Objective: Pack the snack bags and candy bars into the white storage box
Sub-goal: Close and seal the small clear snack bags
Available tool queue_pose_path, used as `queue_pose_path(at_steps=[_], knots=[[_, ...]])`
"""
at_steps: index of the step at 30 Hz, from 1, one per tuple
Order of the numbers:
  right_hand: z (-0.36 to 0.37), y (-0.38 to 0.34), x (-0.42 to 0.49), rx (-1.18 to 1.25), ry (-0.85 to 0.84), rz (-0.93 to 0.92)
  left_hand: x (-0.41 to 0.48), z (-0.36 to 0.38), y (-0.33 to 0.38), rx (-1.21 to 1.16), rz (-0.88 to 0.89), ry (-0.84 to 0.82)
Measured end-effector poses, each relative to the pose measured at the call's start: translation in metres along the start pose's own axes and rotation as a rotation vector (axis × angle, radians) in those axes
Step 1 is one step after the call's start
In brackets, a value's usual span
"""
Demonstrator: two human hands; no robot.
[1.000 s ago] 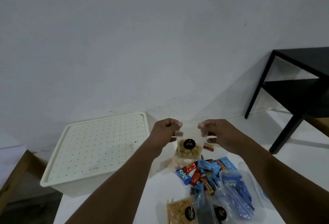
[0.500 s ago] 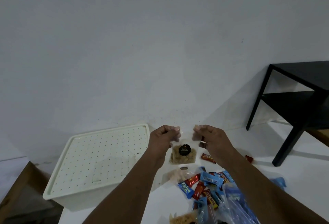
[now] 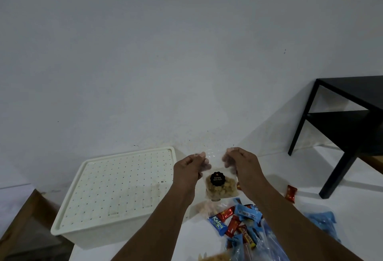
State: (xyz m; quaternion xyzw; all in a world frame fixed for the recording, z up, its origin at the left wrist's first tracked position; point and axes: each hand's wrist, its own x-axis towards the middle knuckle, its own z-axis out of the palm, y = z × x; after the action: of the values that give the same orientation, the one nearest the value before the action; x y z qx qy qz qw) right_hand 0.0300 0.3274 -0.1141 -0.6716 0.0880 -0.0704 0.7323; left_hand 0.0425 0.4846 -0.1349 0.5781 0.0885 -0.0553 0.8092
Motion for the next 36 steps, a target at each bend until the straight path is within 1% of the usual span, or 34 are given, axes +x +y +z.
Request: queue_pose_path(at_steps=[2,5,7,10,13,18,22,25,28,32,36], knots=[[0.003,0.001,-0.003,-0.072,-0.044,-0.031,0.000,-0.001,0.003,0.092,0.043,0.002],[0.007,0.001,-0.003,-0.192,-0.039,-0.107,-0.003,-0.002,0.007,0.162,0.091,-0.011],[0.009,-0.001,-0.001,-0.260,-0.024,-0.148,-0.004,-0.004,0.007,0.140,0.094,-0.003],[0.010,-0.003,0.002,-0.302,-0.009,-0.147,-0.004,-0.005,0.006,0.025,0.057,0.027],[0.012,0.000,0.001,-0.217,0.012,-0.096,-0.005,-0.002,0.006,-0.067,0.026,0.063],[0.017,0.000,-0.008,-0.026,-0.007,0.006,-0.004,0.000,0.012,-0.066,0.043,0.069],[0.023,-0.006,-0.011,-0.051,-0.014,-0.006,-0.004,-0.002,0.013,0.014,0.078,0.045],[0.023,-0.011,-0.008,-0.080,-0.005,-0.047,-0.008,-0.004,0.016,0.112,0.089,-0.018],[0.022,-0.011,-0.007,-0.104,-0.057,-0.036,-0.012,-0.003,0.021,0.192,0.114,-0.039],[0.018,-0.006,-0.010,-0.038,-0.113,0.009,-0.012,-0.001,0.027,0.186,0.124,-0.023],[0.015,-0.005,-0.009,-0.091,-0.057,-0.033,-0.015,-0.001,0.024,0.179,0.106,-0.045]])
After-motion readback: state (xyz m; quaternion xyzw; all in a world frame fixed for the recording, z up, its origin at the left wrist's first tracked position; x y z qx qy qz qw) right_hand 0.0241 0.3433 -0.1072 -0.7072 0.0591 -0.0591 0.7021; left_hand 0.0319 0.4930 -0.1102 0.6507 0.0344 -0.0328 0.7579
